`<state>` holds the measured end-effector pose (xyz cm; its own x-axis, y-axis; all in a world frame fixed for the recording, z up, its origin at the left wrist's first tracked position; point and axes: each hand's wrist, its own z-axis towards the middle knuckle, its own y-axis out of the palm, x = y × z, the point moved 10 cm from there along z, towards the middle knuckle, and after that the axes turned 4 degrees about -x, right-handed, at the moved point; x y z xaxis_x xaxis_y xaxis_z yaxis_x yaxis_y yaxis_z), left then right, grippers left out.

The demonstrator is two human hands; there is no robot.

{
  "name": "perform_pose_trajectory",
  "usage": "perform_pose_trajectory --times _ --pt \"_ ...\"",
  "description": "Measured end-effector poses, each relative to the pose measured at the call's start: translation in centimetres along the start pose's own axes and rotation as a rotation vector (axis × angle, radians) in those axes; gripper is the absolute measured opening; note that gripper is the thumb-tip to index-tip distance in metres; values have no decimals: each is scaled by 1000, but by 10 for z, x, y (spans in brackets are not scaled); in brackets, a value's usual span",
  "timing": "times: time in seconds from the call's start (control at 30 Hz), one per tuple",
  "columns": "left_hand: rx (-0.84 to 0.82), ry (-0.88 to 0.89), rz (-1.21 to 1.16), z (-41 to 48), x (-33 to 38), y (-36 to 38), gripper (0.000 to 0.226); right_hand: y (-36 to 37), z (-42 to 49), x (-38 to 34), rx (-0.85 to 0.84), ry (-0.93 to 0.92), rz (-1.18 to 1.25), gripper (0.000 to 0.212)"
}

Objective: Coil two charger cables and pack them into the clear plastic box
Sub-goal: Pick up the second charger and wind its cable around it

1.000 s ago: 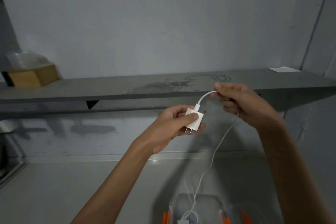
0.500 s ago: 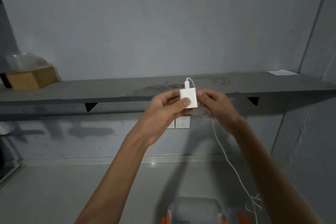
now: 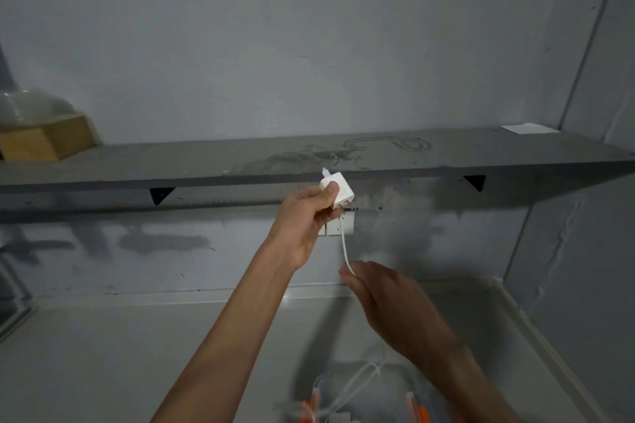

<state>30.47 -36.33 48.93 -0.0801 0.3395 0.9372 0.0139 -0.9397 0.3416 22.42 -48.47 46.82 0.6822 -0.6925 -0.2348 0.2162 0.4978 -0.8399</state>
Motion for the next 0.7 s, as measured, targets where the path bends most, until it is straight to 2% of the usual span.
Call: perform_pose_trajectory --times 0.13,0.27,0.33,0.4,0.57,0.7 --pt "66 21 316 -5 -11 -6 22 -49 -2 -9 136 -123 -120 40" --pt "-76 110 647 -24 -16 20 15 -89 10 -18 181 -279 -248 28" --pt "-137 147 729 -30 -17 31 13 -113 16 -21 229 -342 -277 20" --pt "-143 132 665 -35 -13 33 11 -133 19 -21 248 -367 -232 18" --pt "-56 2 268 -28 2 22 17 -130 7 -35 165 -397 -59 20" --pt "-17 -79 204 -31 1 20 16 -118 4 -41 121 -409 -34 22"
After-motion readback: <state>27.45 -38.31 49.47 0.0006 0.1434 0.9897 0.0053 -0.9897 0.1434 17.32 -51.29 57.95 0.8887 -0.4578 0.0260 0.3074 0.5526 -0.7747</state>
